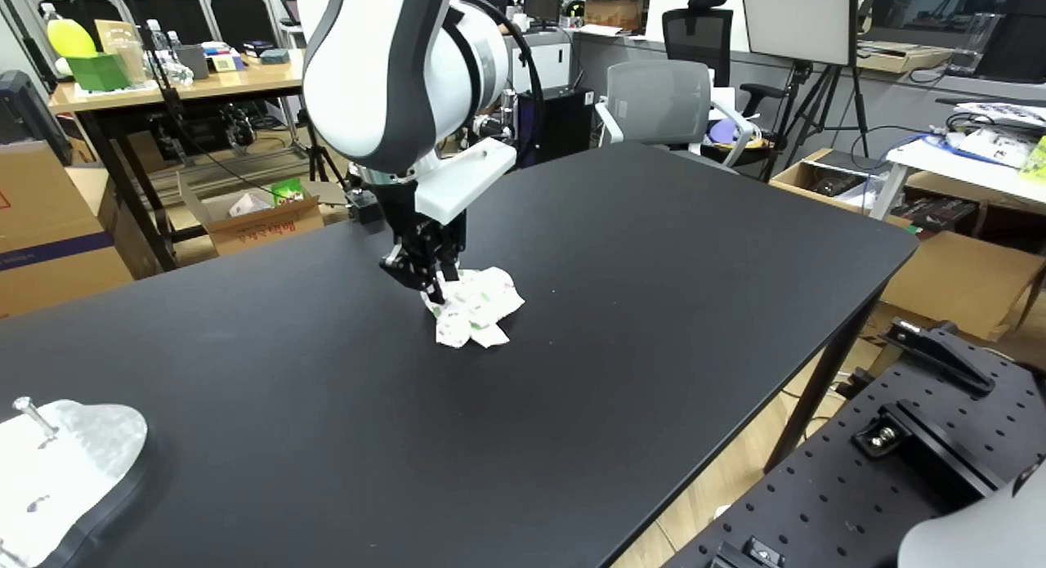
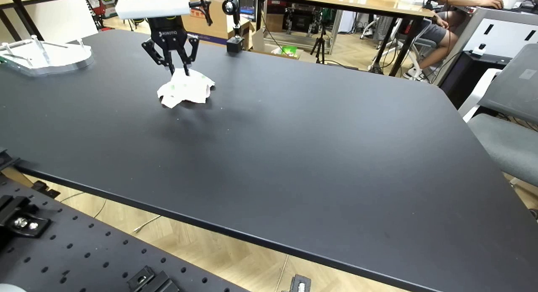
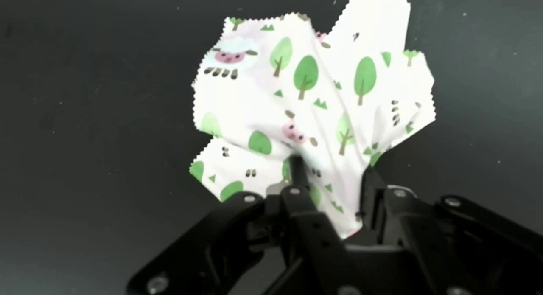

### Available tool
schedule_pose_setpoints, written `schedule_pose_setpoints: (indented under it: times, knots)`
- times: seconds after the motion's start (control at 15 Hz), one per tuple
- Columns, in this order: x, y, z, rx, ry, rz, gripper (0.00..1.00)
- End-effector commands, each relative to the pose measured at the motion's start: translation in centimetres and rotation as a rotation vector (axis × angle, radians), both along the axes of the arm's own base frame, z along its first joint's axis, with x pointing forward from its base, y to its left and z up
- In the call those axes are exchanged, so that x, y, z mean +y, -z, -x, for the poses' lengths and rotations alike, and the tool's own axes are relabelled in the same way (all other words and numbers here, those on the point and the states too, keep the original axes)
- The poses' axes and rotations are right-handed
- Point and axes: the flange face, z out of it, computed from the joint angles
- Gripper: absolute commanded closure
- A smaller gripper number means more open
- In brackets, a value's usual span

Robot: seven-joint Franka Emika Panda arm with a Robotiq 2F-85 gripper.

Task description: Hang the white cloth onto the black extended arm-like object

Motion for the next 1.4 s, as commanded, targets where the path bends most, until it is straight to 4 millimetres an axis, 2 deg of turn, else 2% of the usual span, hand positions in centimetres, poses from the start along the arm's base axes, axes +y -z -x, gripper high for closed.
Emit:
schedule_pose_setpoints:
  times: [0.0,0.07,0.2,0.33,0.47,0.73,0.93,1.13,1.33]
  knots:
    - [0.1,-0.9,-0.4,-0.017,0.020,-0.002,0.95]
    - [0.1,-1.3,-0.3,-0.018,0.021,-0.002,0.99]
    - [0.2,-2.5,0.1,-0.025,0.023,0.001,1.00]
    - [0.3,-4.4,0.5,-0.029,0.025,-0.007,0.99]
    - [0.3,-7.1,0.9,-0.024,0.038,-0.020,0.99]
    - [0.1,-14.4,1.8,-0.024,0.077,-0.010,0.99]
    - [-1.3,-20.7,2.3,-0.068,0.116,0.011,0.99]
    - [-3.9,-26.5,2.5,-0.127,0.174,0.007,0.99]
    - [-6.9,-30.8,2.2,-0.173,0.237,0.000,0.99]
